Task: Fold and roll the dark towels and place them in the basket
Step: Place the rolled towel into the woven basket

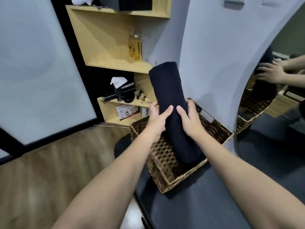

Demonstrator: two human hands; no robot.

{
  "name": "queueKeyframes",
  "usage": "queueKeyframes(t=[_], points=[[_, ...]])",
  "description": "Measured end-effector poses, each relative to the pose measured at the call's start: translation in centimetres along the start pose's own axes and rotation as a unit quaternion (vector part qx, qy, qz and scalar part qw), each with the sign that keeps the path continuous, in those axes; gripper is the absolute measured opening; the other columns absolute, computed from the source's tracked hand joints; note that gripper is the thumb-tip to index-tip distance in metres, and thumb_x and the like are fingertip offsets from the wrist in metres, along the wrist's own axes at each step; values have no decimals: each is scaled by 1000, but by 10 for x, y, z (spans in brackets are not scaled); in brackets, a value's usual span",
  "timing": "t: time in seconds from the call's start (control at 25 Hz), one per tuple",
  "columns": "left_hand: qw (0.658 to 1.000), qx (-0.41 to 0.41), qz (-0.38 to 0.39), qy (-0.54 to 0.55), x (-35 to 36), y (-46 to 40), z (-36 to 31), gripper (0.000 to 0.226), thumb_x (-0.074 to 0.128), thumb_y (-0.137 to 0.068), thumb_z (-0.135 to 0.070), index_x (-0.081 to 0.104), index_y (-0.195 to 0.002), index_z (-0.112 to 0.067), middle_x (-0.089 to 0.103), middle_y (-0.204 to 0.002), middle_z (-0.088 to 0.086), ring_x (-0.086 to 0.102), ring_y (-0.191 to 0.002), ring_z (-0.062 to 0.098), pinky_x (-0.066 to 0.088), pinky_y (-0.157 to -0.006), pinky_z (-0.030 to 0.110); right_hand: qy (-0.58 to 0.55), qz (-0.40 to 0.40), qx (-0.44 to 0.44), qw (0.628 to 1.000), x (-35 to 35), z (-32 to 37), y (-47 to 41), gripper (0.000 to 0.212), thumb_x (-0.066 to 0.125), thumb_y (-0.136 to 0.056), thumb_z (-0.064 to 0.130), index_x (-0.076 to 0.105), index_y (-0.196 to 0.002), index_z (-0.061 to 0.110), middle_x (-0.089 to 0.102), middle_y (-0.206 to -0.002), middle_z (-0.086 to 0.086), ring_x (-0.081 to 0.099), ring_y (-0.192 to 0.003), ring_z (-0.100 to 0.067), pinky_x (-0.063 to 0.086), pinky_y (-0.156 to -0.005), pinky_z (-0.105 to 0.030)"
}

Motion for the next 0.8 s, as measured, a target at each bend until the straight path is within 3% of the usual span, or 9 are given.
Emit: queueKeyframes(t=[0.12, 0.32, 0.48, 0.64, 0.8], points=[[995, -87, -50, -9, -5, -25, 43, 52, 68, -93, -49, 35, -129, -31, 64, -124, -12, 68, -108, 12, 56, -95, 55, 35, 32, 57, 997, 13, -43, 0, 53, 46, -95, 57, 46, -134, 21, 48, -130, 5, 51, -117, -4, 43, -102, -32], [974, -205, -98, -3, -23, -70, 105, 64, 67, -86, -63, 33, -131, -33, 63, -126, -6, 68, -109, 21, 58, -92, 52, 85, 105, 123, 983, 37, -104, -18, 48, 51, -99, 53, 47, -136, 22, 50, -129, 7, 52, -112, 3, 42, -97, -25], [963, -242, -117, -38, -35, -84, 133, 56, 64, -91, -57, 30, -130, -34, 60, -124, -7, 66, -107, 19, 59, -86, 48, 85, 131, 176, 972, 58, -139, -20, 46, 50, -99, 52, 43, -134, 24, 50, -134, 5, 53, -118, -6, 43, -103, -33], [952, -249, -131, -120, -35, -91, 159, 50, 57, -97, -50, 24, -128, -32, 59, -129, 2, 62, -109, 23, 52, -100, 48, 83, 135, 228, 961, 69, -163, -13, 39, 50, -101, 44, 40, -133, 24, 49, -136, 3, 53, -116, -9, 42, -98, -31], [943, -267, -127, -153, -36, -97, 173, 53, 55, -98, -49, 20, -133, -30, 55, -136, 6, 60, -114, 27, 49, -104, 46, 87, 136, 250, 955, 70, -178, -13, 39, 50, -99, 45, 40, -132, 27, 51, -136, 4, 56, -116, -12, 44, -101, -37]])
Point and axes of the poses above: each hand's wrist, its own y-axis away from the middle knuckle, its own x-axis out of the palm, z = x × y, the point moved 3 cm from there along -y, towards the middle knuckle
